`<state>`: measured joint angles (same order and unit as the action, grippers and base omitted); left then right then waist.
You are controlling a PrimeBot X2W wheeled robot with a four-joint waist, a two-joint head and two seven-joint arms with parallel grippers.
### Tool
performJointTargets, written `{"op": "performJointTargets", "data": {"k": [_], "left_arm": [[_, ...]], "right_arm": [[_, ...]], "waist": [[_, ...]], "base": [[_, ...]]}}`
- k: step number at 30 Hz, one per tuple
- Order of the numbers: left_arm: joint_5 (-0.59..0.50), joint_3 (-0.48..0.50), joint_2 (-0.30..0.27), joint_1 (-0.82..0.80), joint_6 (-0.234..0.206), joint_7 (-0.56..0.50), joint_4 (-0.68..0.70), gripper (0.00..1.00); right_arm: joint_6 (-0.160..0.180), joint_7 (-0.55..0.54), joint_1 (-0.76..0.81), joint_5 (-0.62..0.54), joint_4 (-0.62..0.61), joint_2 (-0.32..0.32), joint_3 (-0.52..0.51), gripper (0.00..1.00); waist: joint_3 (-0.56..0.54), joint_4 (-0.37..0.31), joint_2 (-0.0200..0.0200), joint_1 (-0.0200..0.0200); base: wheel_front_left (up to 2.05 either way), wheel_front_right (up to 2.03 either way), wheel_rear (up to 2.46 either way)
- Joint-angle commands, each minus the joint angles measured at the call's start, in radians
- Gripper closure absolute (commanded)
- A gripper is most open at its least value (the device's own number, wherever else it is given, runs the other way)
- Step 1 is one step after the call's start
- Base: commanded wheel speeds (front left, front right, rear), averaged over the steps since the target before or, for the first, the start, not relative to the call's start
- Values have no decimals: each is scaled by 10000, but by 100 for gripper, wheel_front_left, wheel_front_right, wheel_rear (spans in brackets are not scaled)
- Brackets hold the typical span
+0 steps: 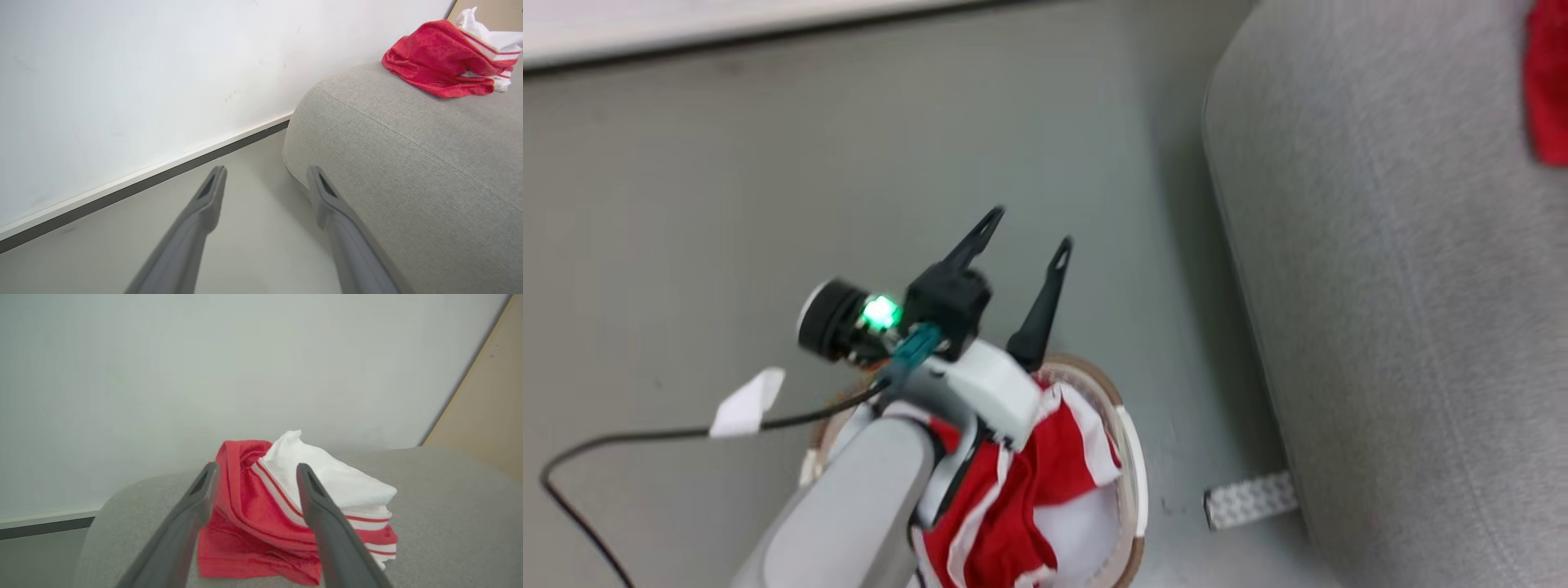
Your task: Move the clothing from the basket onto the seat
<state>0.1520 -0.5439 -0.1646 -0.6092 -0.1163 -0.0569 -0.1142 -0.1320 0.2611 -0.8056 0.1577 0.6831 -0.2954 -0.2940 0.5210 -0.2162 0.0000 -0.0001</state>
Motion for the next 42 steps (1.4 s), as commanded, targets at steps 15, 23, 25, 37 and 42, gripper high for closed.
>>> {"op": "performJointTargets", "data": {"k": [15,23,25,37,42], "left_arm": [[1358,1440,-502,3112,-965,2504,-1427,0],[1751,1930,-596,4619,-1220,3065,-1698,0],[1817,2019,-572,4990,-1219,3147,-1682,0],[1293,3060,-168,6503,-992,3220,-453,0],[1055,3415,87,6827,-761,3222,-353,0]], "right_arm": [[25,-186,4955,-244,-4030,983,1329,0],[25,-59,6459,-295,-4273,1587,2115,0],[25,-35,6895,-362,-4243,1754,2137,0],[25,31,8232,-668,-3969,2429,2525,0],[25,26,8199,-607,-3891,2461,2482,0]], "waist": [[-4205,1409,0,1],[-5050,1604,0,1],[-5213,1633,0,1],[-5498,1539,0,1],[-5559,1507,0,1]], "base": [[0,0,0],[0,0,0],[0,0,0],[0,0,0],[0,0,0]]}}
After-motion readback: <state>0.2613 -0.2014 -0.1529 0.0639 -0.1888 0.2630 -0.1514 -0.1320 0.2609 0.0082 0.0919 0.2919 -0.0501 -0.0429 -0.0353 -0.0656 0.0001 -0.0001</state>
